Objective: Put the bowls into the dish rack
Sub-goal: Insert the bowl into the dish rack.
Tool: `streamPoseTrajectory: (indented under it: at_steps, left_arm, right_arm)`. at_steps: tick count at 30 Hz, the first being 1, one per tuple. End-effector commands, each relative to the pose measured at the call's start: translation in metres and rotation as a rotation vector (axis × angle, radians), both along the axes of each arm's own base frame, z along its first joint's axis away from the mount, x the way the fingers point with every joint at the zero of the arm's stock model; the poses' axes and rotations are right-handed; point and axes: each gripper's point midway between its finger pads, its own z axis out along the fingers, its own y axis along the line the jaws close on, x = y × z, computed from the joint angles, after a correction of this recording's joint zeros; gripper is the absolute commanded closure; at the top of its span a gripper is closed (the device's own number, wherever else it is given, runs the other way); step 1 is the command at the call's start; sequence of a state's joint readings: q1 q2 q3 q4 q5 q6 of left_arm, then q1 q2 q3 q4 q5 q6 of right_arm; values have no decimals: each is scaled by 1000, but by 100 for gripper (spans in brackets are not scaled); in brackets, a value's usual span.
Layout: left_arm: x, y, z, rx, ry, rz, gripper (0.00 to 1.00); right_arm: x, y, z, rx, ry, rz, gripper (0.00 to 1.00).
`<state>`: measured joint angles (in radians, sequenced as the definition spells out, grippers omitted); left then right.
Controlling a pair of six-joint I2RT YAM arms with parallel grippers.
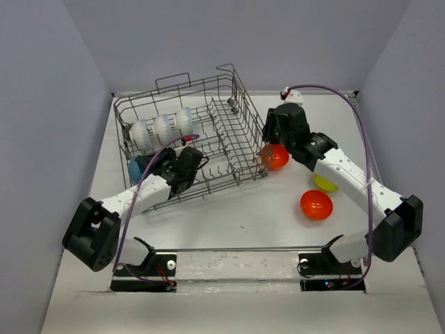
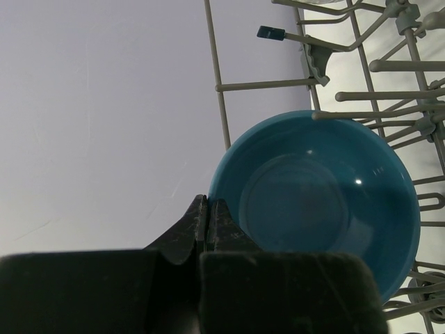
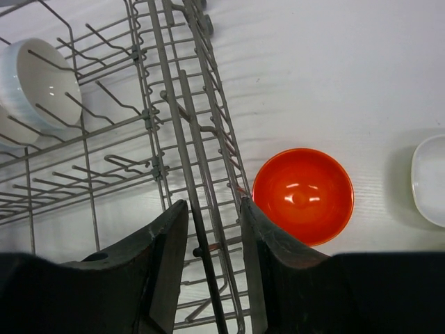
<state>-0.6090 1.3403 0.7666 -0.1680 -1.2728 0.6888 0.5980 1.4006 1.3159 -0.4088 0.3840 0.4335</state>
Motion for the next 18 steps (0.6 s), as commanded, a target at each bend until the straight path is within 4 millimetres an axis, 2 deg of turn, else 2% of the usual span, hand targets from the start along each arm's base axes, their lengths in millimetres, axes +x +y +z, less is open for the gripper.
streamPoseTrajectory:
  at_steps: [1, 2, 5, 6, 9, 12, 18]
  left_arm:
    - [3, -4, 5, -33, -20, -10, 100]
    - [3, -4, 5, -33, -20, -10, 100]
    - [3, -5, 4, -33, -18, -12, 100]
    - [3, -5, 4, -33, -18, -12, 100]
    - [3, -5, 3, -32, -17, -12, 100]
    - [4, -5, 2, -32, -15, -13, 100]
    - [5, -6, 1, -28, -9, -14, 100]
  right_arm:
    - [-1, 7, -4, 13, -9, 22, 61]
    - [-2, 8, -7, 14, -3, 26, 62]
    - [-4, 10, -15, 18, 10, 37, 76]
    - [-4, 10, -16, 19, 13, 39, 83]
    - [-7, 10, -21, 19, 22, 47, 95]
    - [-9, 11, -25, 25, 31, 57, 99]
    - [-11, 11, -30, 24, 37, 61, 99]
